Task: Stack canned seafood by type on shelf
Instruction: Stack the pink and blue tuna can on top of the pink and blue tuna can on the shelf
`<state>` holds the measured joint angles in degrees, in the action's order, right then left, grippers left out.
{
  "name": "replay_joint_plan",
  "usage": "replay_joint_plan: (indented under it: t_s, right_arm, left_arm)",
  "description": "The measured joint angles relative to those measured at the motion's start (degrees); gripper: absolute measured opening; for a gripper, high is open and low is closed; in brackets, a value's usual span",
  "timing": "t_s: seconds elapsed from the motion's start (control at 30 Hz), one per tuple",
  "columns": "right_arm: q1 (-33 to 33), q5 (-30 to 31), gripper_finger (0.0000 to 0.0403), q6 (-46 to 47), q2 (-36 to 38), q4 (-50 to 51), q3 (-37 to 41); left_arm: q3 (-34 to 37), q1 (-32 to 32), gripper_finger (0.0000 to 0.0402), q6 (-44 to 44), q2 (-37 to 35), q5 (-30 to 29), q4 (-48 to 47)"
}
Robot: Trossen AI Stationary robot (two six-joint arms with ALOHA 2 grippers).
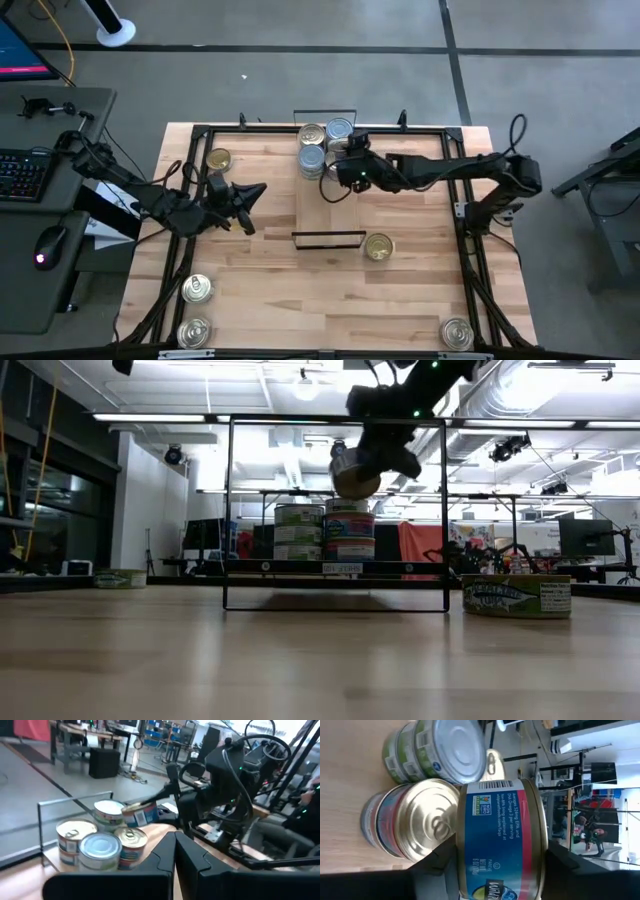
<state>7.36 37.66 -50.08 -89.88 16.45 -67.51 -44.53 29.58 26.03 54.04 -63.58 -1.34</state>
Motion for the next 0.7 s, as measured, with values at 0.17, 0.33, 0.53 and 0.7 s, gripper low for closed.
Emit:
replay_joint_plan:
  t_s: [0.17, 0.33, 0.53, 0.7]
  right_arm:
    - [0.0, 1.2, 0.0168, -1.8, -3.8, -1.6, 0.0]
    - [0.0, 1.9, 0.0168, -1.2, -5.2, -1.3, 0.0]
    - [-0.5, 1.9, 0.0168, 1.0, -5.1, -1.2, 0.0]
    - [-1.3, 1.6, 0.0218, 1.6, -5.1, -1.3, 0.0]
  left_arm:
    - [0.0, 0.0, 0.0000, -3.9, 0.0, -0.1, 0.0]
    - [0.0, 0.0, 0.0000, -5.1, -0.3, 0.0, -0.1]
    - [0.0, 0.0, 0.0000, -5.3, -1.0, 0.3, -0.1]
    - [0.0, 0.0, 0.0000, -5.3, -1.6, 0.5, -0.4]
